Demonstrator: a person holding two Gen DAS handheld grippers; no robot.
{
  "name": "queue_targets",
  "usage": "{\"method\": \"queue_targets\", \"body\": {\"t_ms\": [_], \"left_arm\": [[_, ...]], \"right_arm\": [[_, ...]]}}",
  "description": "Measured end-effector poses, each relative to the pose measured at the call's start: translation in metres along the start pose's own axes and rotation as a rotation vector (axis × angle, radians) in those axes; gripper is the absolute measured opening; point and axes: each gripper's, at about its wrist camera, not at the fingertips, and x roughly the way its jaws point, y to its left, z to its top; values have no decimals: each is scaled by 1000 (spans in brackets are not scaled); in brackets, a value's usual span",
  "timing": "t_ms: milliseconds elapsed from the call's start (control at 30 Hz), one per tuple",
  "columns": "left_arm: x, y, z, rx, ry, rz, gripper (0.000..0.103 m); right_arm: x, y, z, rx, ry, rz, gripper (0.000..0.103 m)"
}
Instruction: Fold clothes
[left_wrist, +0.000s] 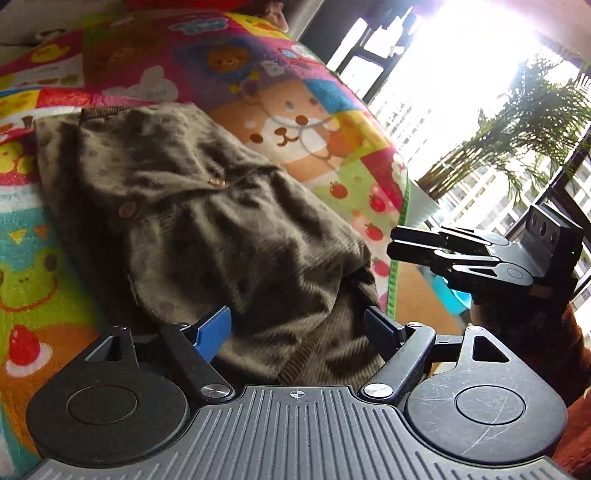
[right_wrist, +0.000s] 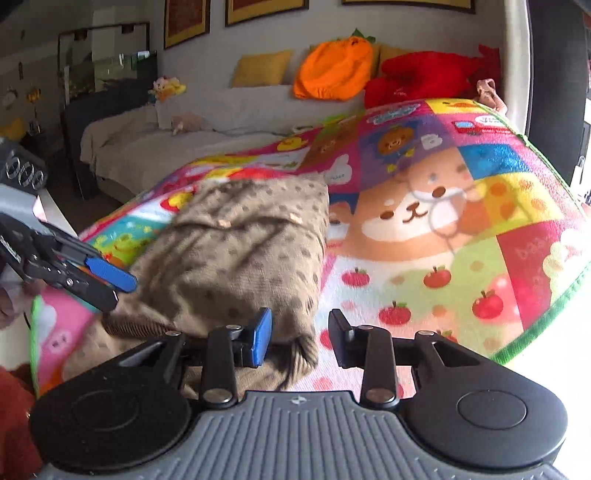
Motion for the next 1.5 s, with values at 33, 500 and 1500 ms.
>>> {"method": "queue_targets", "body": {"t_ms": [33,500,1500], "left_arm": [[0,1,10,-1,-42,8,88],[29,59,50,-96,-62,139,94],[35,92,113,-62,-251,356,13]], "right_arm": [[2,-1,9,16,-18,22,34],[88,-21,47,28,128,121,41],[194,-66,165,327,28,170,17]]}}
